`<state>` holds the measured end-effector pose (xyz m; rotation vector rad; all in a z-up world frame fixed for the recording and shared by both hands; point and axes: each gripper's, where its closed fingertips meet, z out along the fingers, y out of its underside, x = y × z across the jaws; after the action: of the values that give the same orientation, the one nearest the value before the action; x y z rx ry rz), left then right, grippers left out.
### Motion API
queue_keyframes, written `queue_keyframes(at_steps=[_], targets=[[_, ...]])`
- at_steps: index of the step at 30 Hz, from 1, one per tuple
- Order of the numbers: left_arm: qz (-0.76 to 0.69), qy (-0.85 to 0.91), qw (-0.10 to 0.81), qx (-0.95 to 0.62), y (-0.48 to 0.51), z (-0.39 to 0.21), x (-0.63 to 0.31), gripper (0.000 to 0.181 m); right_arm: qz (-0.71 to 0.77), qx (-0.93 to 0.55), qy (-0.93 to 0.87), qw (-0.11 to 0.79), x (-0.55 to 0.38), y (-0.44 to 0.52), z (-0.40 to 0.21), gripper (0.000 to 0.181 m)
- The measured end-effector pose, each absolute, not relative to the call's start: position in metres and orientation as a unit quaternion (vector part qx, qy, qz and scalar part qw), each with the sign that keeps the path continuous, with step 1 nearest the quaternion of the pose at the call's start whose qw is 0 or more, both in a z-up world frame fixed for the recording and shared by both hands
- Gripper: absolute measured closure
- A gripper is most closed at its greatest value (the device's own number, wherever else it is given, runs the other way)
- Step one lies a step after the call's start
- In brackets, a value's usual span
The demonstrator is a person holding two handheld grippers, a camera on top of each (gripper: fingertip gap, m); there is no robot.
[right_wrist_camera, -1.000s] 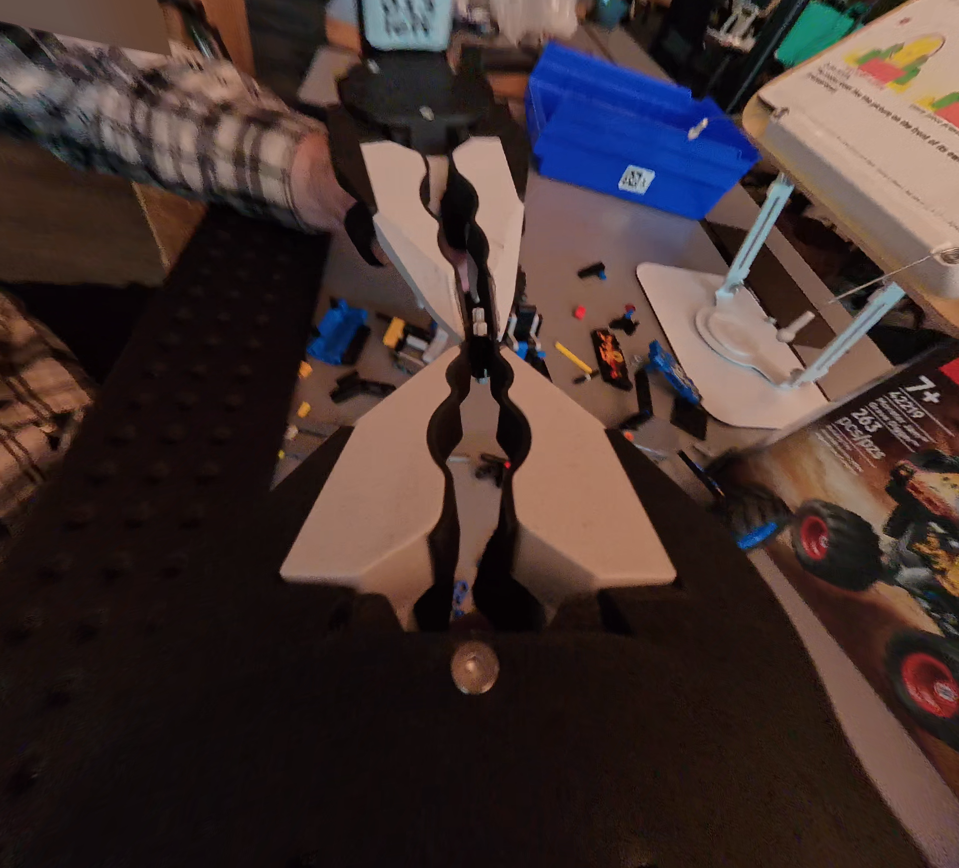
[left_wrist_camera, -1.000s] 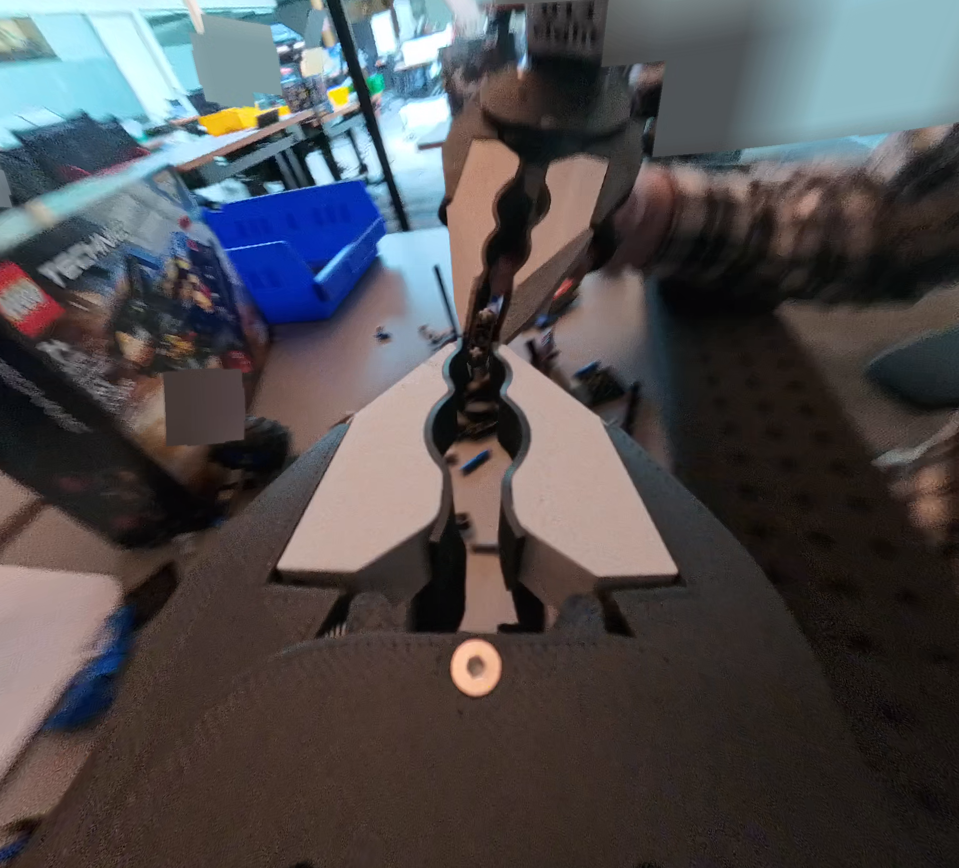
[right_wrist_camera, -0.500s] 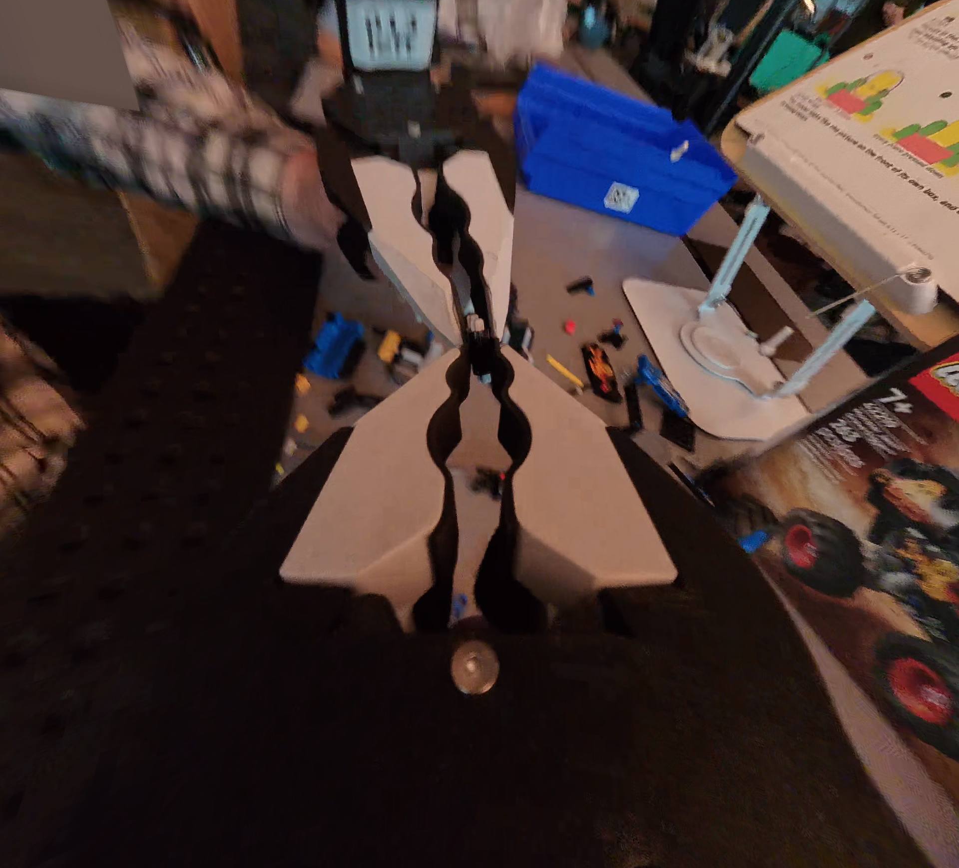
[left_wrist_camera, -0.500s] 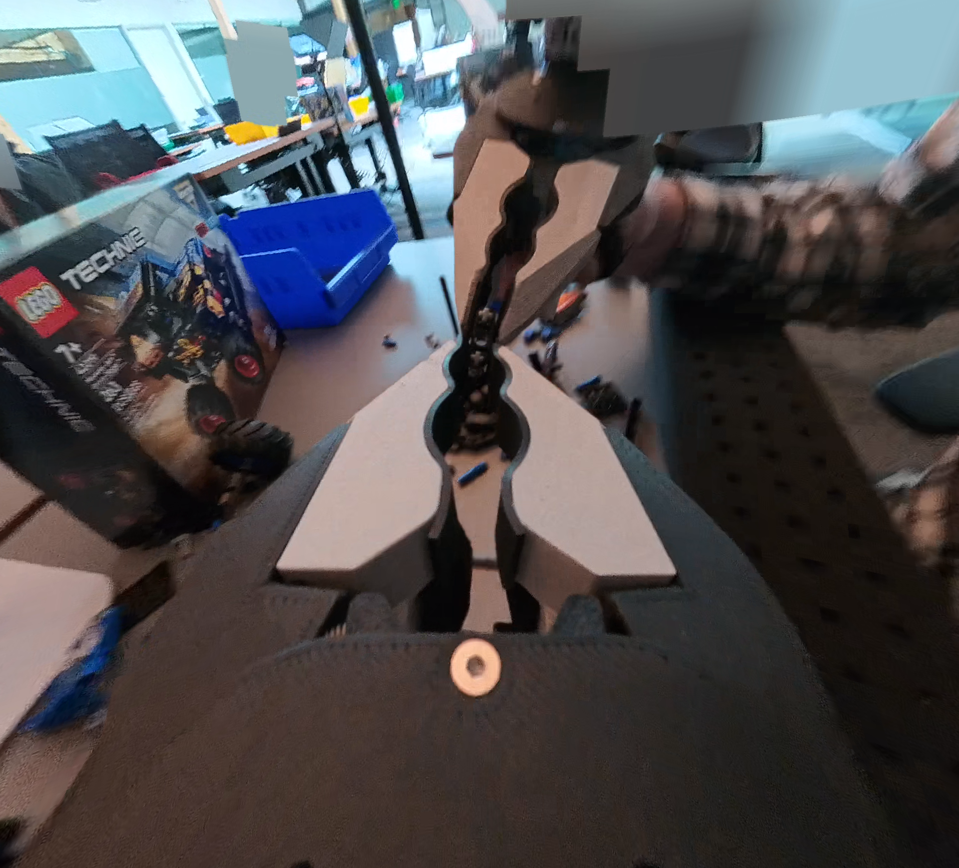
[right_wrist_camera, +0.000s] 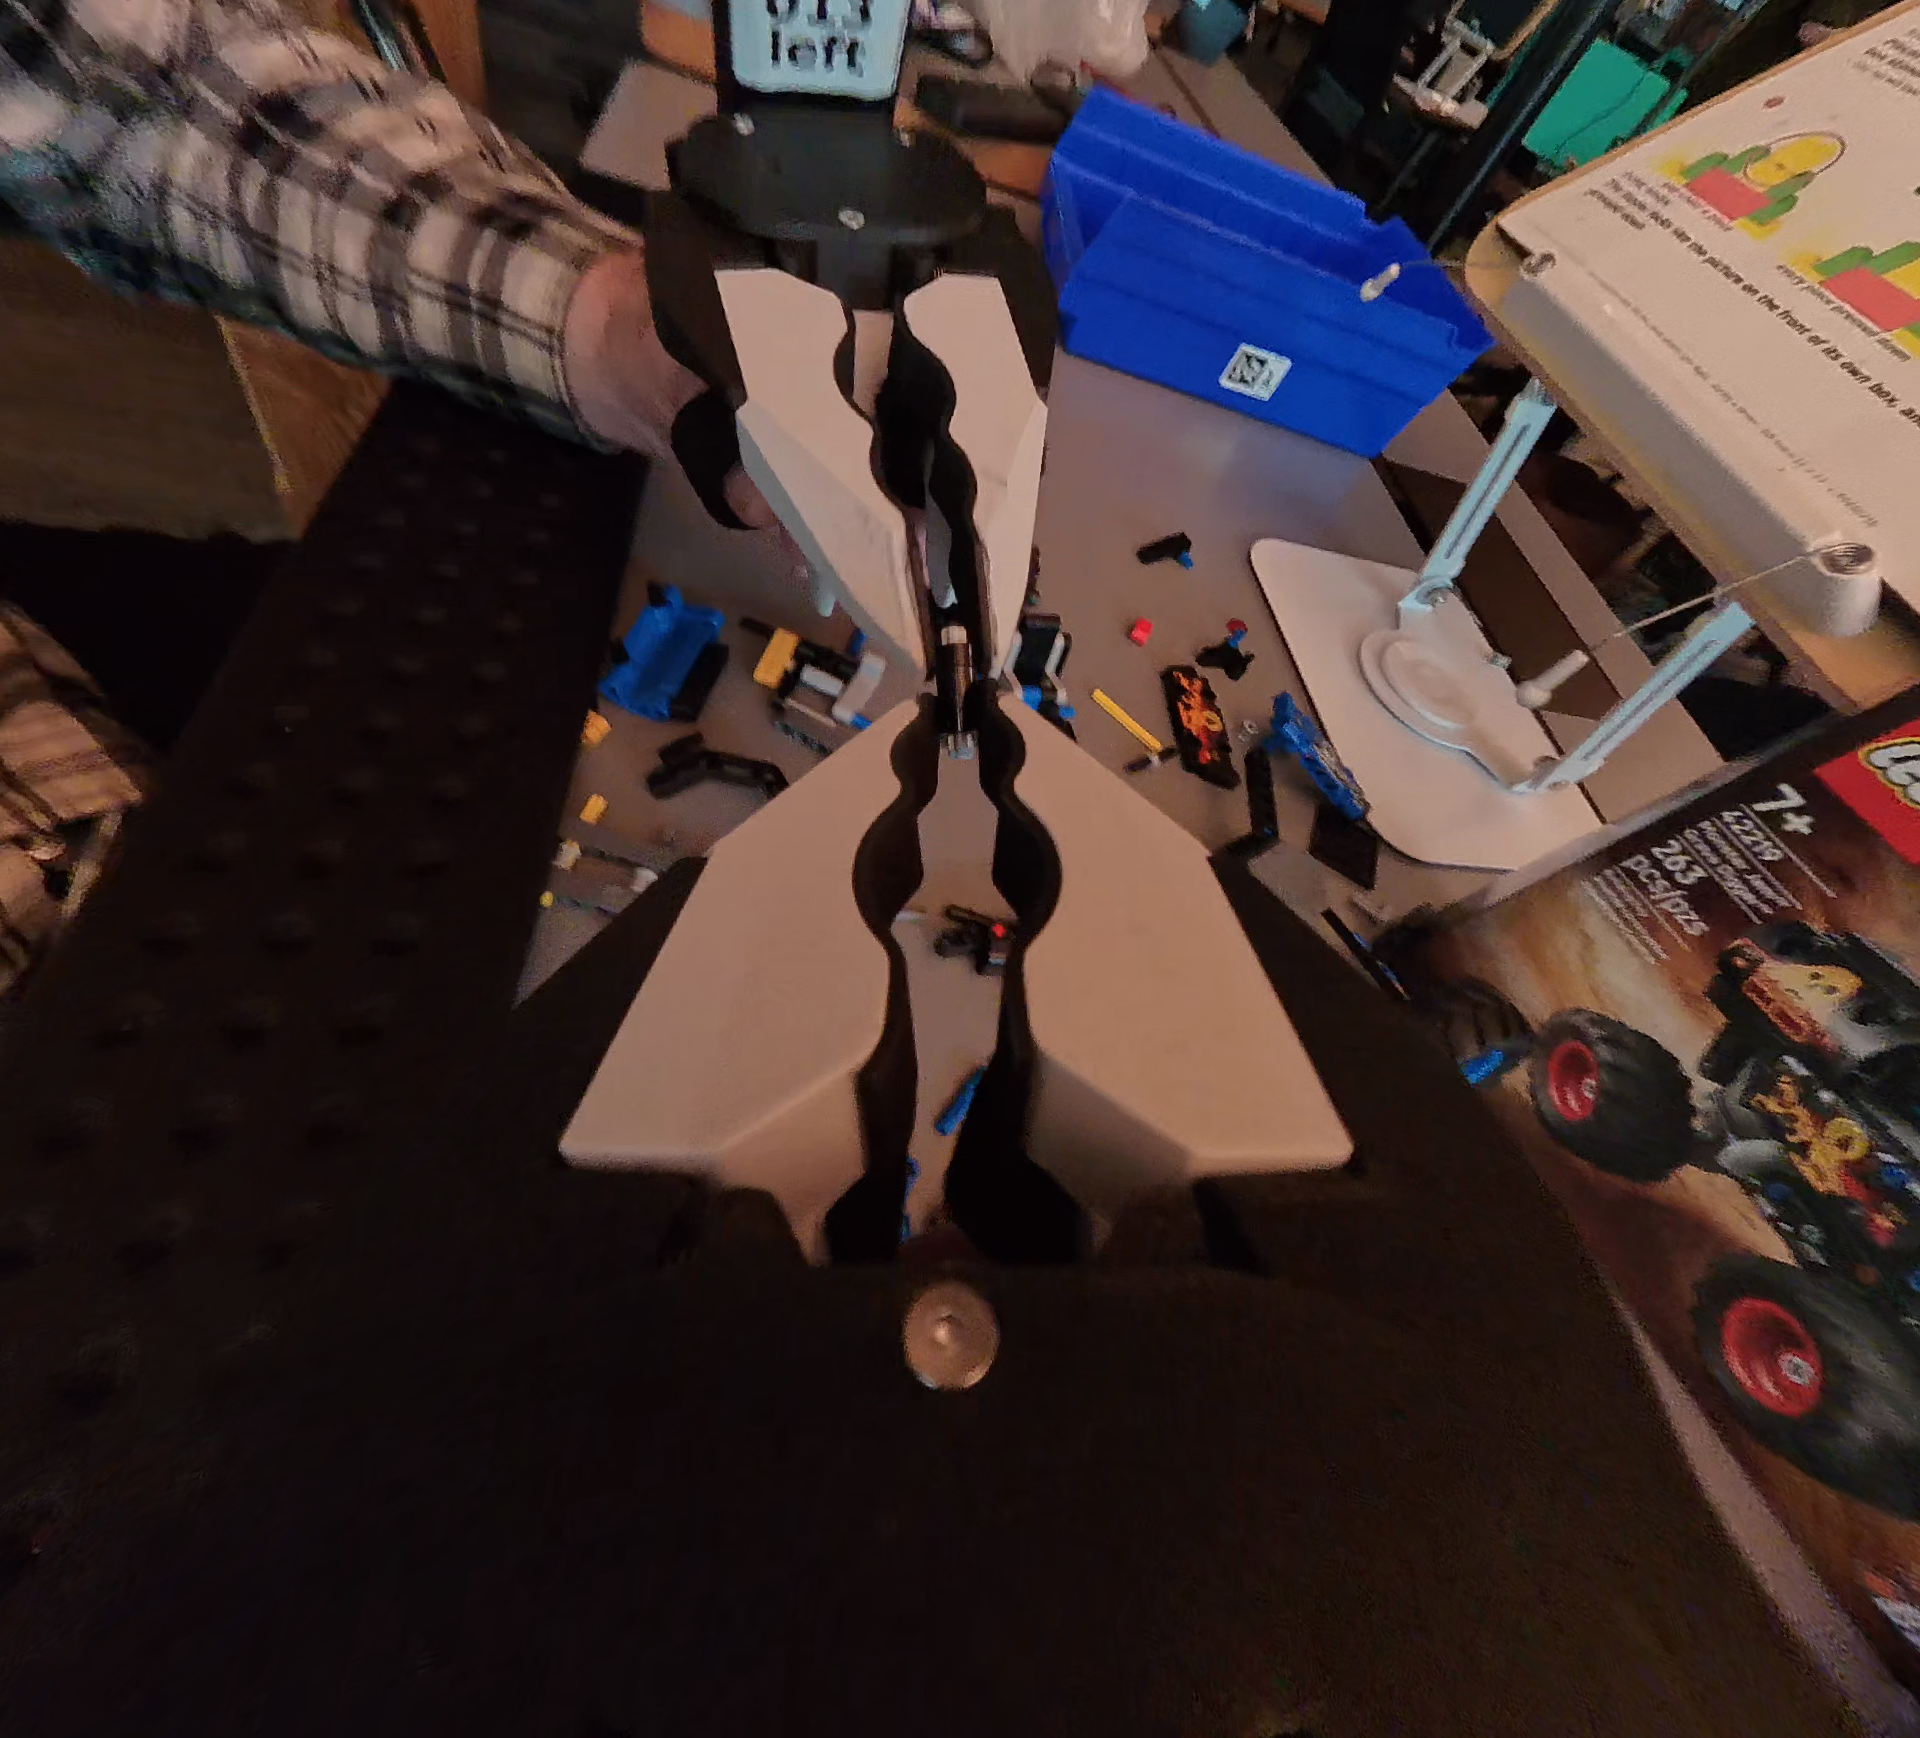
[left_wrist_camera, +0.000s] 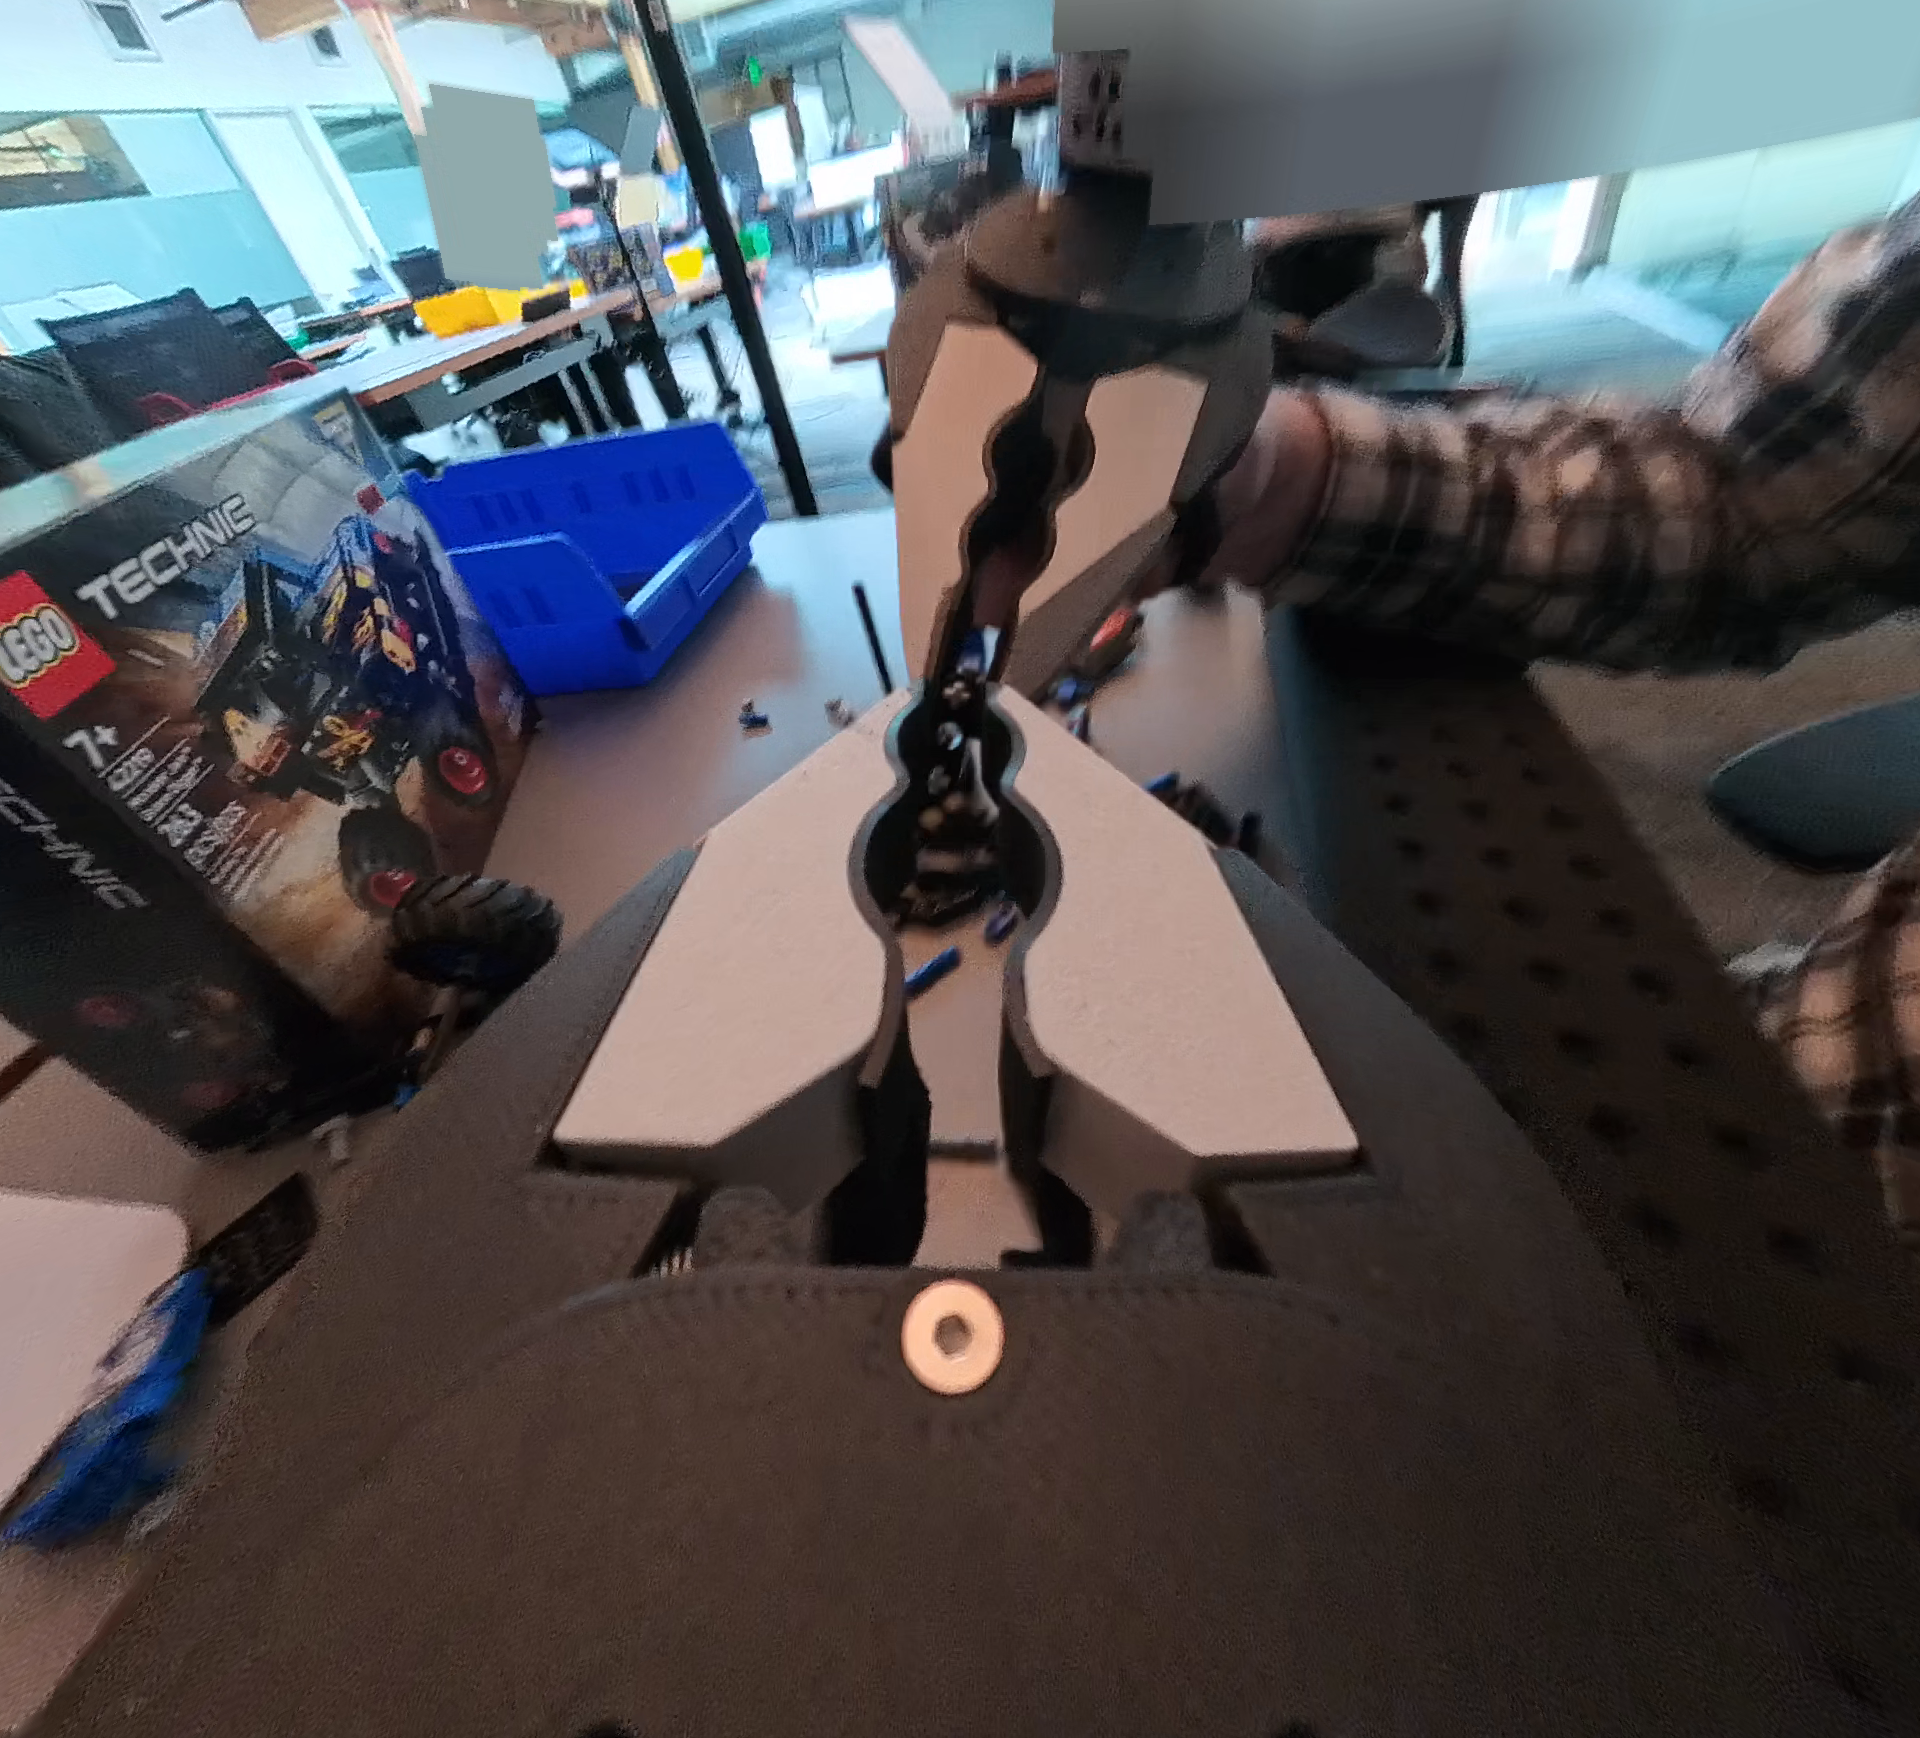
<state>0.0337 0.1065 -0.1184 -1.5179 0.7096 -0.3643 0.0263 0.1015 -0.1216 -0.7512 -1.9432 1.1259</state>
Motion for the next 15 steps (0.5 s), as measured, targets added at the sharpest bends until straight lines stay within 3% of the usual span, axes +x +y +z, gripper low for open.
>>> queue_keyframes(at_steps=[7,15], targets=[[-0.102,0.341,0.645,-0.676,0.105,-0.122,0.035,0.176,0.422,-0.286,-0.771,0.382,0.028,0.099,-0.125,0.176],[-0.140,0.332,0.660,-0.659,0.090,-0.104,0.040,0.177,0.501,-0.263,-0.740,0.363,0.035,0.087,-0.107,0.176]])
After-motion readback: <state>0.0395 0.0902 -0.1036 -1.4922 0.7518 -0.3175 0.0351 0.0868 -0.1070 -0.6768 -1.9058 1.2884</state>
